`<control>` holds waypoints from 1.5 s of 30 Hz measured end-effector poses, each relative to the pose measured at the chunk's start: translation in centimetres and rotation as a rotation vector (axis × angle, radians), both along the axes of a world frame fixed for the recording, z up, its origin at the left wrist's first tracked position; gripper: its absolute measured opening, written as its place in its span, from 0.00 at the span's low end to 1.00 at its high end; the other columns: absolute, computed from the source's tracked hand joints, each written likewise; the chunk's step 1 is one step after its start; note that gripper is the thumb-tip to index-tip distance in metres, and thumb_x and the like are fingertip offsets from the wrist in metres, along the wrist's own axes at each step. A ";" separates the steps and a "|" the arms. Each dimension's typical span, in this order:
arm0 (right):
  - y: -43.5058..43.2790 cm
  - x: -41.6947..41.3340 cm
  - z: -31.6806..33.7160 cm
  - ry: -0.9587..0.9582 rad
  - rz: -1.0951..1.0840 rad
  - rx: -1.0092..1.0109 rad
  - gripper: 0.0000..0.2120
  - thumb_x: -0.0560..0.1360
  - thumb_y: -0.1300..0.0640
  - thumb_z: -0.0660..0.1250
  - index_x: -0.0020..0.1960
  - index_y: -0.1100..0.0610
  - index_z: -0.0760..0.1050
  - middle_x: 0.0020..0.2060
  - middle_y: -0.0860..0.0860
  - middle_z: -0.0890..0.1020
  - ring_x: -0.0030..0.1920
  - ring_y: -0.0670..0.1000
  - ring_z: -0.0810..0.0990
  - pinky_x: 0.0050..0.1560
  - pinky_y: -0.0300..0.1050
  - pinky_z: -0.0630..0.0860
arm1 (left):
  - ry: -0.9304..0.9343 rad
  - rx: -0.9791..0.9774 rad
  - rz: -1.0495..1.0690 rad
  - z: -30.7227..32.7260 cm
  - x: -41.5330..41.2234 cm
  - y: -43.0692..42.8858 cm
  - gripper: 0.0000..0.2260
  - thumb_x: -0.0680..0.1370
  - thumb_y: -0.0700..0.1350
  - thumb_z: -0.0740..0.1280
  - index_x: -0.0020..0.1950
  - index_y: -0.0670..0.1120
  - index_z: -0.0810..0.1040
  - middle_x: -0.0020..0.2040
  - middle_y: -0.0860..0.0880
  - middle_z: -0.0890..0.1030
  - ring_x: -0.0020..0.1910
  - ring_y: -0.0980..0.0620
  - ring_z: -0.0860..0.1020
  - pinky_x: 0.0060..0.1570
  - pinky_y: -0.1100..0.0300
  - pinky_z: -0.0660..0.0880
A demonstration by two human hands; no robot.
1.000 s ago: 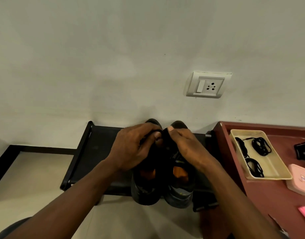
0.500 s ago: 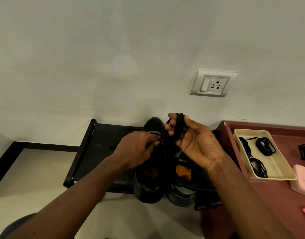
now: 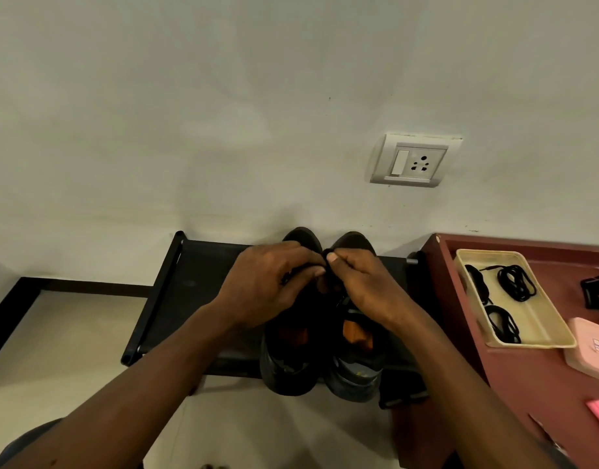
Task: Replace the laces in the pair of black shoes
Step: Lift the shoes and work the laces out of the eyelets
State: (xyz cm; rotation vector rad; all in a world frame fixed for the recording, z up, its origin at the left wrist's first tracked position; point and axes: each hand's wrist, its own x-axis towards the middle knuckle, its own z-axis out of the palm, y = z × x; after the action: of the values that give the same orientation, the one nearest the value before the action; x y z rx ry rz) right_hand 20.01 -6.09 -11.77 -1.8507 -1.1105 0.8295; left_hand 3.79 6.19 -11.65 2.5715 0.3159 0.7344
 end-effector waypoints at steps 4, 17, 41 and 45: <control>0.2 -1.0 0.7 0.271 0.033 0.041 0.23 0.88 0.49 0.55 0.45 0.60 0.81 0.30 0.53 0.79 0.35 0.53 0.81 0.41 0.40 0.78 | -0.134 -0.130 0.039 0.1 -0.1 0.7 0.06 0.82 0.42 0.69 0.56 0.46 0.85 0.45 0.56 0.82 0.43 0.60 0.80 0.45 0.63 0.76; 0.8 -2.6 1.7 0.914 -0.407 0.122 0.30 0.81 0.43 0.65 0.24 0.53 0.64 0.19 0.50 0.63 0.21 0.50 0.65 0.26 0.40 0.71 | -0.276 -0.798 0.138 -1.5 2.3 -2.6 0.08 0.83 0.40 0.67 0.58 0.46 0.86 0.50 0.51 0.87 0.53 0.50 0.85 0.59 0.47 0.81; 1.4 -2.9 0.1 0.767 -0.616 0.132 0.20 0.85 0.45 0.61 0.50 0.58 0.84 0.39 0.53 0.88 0.40 0.52 0.88 0.37 0.46 0.83 | -0.256 -0.891 0.258 -2.4 4.8 -4.4 0.13 0.84 0.38 0.65 0.66 0.47 0.83 0.58 0.51 0.86 0.59 0.57 0.83 0.63 0.54 0.79; 0.9 -1.9 0.6 0.603 -0.511 0.055 0.18 0.85 0.46 0.61 0.51 0.55 0.85 0.44 0.55 0.88 0.45 0.53 0.89 0.38 0.44 0.84 | -0.201 -0.786 0.222 -2.0 4.3 -3.1 0.13 0.84 0.40 0.66 0.65 0.49 0.84 0.57 0.54 0.86 0.57 0.62 0.82 0.60 0.64 0.79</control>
State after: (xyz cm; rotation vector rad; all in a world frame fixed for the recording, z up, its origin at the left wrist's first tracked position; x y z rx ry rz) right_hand 18.12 -5.18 -11.15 -1.5704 -0.2632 0.9398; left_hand 8.11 3.11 -13.62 1.7265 0.6758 0.7460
